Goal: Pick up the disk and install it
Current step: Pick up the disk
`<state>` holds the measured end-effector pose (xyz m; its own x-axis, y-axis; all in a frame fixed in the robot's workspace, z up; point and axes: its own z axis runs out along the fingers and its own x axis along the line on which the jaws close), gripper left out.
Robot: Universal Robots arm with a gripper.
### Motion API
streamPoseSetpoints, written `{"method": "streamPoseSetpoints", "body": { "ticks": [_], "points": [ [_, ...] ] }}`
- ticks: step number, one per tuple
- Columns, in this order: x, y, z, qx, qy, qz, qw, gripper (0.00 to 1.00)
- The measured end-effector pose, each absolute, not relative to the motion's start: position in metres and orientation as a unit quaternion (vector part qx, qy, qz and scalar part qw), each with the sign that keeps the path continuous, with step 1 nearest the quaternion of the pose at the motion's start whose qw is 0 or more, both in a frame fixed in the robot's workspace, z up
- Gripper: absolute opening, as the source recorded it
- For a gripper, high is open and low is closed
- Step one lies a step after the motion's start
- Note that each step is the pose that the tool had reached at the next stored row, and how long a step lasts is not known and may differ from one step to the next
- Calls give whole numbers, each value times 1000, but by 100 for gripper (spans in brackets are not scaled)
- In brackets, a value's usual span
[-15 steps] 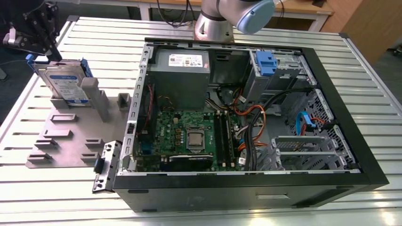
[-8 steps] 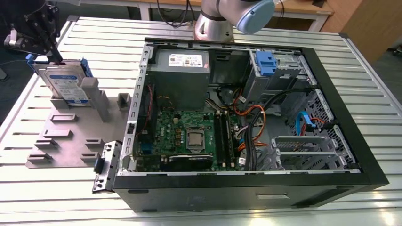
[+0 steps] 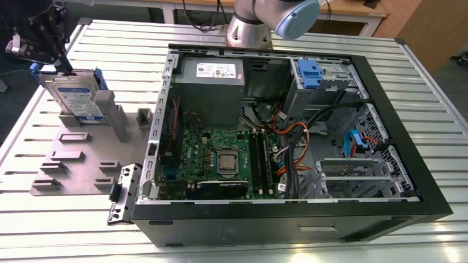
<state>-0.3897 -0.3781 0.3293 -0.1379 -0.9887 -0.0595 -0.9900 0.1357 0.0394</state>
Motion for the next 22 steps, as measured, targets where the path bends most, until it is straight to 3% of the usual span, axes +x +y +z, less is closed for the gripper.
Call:
{"method": "streamPoseSetpoints", "body": {
  "ticks": [12, 14, 16, 22],
  "points": [
    [-390, -378, 330, -658, 752, 35, 9, 11],
    [-390, -378, 330, -658, 752, 35, 9, 17],
    [-390, -378, 330, -658, 752, 35, 9, 29],
    [-390, -378, 330, -658, 752, 35, 10, 47]
  ]
}}
